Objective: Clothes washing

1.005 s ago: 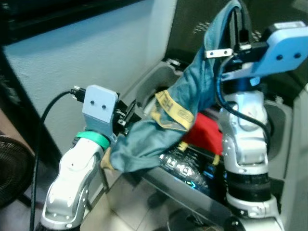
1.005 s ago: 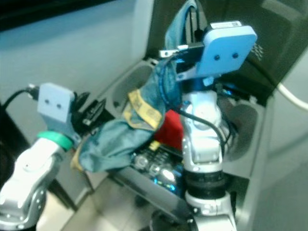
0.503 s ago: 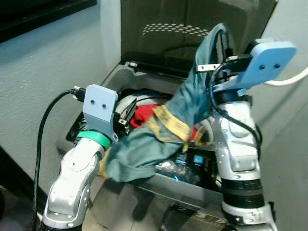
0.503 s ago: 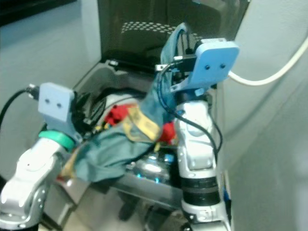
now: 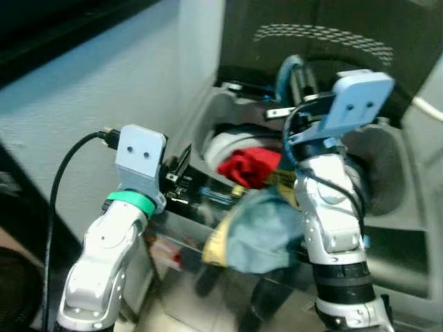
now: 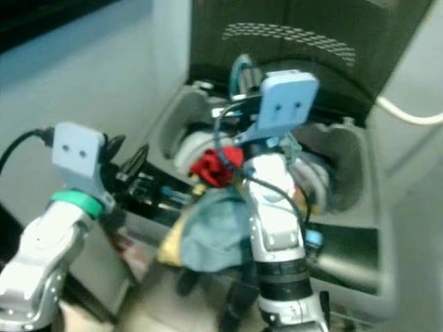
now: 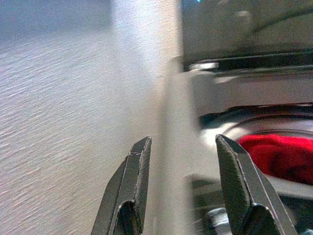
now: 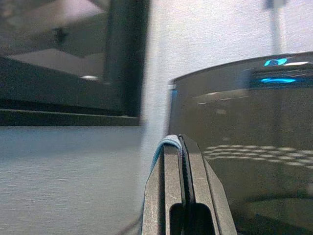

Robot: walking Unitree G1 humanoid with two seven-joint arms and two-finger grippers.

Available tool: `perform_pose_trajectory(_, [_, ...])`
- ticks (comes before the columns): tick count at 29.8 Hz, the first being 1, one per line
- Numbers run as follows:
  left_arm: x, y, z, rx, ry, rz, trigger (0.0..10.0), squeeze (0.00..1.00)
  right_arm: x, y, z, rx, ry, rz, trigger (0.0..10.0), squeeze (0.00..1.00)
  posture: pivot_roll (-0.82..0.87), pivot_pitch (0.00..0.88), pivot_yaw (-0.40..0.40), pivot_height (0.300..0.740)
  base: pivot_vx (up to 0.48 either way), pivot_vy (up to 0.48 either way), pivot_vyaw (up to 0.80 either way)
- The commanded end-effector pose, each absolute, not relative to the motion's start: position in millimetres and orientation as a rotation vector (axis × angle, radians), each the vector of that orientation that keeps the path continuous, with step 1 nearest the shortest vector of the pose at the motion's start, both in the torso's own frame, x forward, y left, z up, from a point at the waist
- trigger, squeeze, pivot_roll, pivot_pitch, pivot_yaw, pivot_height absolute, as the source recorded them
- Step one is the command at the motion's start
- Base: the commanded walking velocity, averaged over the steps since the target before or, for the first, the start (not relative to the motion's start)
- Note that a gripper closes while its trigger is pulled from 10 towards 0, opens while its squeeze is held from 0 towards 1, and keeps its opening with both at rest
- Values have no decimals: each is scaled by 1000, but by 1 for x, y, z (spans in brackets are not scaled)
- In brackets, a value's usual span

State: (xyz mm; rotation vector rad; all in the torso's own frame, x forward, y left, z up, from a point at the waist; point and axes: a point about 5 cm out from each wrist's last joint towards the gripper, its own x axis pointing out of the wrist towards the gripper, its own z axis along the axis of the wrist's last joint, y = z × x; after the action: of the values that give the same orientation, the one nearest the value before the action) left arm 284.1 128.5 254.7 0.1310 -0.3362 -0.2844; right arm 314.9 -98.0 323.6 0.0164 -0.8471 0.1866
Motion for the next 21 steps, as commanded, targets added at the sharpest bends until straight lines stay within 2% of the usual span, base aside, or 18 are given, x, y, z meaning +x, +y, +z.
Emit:
perform_pose_trajectory(1, [283,126,252,133,-329,-294,10000,0,317,-101,320,11,-826,171,10000,0,147,84,9,740,0,0,-800])
perform_pose_trajectory(21, [283,125,252,122,-327,-299,10000,0,319,-103,317,23,-801,159,10000,0,147,92,10,740,0,0,-800])
